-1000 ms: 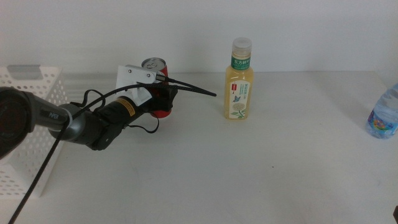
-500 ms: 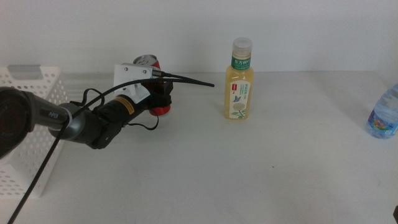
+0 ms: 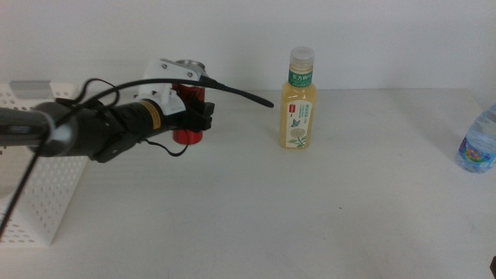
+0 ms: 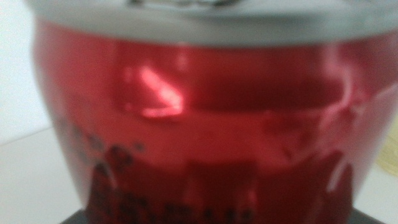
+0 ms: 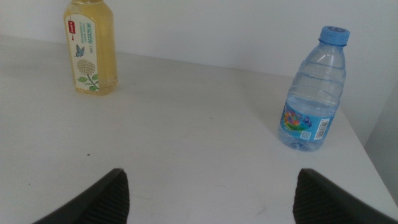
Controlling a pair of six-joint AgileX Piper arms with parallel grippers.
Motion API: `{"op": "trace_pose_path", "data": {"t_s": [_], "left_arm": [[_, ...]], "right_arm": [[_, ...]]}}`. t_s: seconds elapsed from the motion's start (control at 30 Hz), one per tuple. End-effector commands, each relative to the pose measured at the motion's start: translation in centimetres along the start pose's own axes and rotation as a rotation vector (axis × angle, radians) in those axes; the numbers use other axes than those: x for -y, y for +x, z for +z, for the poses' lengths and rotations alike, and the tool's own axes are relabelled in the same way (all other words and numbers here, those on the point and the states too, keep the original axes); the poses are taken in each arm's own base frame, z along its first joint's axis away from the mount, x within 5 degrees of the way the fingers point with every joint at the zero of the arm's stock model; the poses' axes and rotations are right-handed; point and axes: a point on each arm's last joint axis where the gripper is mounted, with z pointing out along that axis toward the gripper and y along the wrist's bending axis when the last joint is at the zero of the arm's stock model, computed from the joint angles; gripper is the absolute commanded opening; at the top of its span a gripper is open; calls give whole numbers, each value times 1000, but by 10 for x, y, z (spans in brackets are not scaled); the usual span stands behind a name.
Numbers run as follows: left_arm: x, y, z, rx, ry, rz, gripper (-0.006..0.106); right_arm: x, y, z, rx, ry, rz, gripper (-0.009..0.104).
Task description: Use arms to grab the bottles and put them into the dustbin to the left of the table.
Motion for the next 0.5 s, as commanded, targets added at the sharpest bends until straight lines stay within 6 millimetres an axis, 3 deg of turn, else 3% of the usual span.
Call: {"op": "trace_pose_path", "data": {"t_s": [0.0,0.27,0.47], "left_arm": [[10,-53,-34,155,6,-2,9],[30,-64,-97,149,-12,39,10],[38,-79,-131,217,-20,60,10]], "right_arm": [[1,-10,-3,104,17,-15,72],[1,-10,-3,104,17,-15,72],[1,-10,-3,104,17,-15,72]]}}
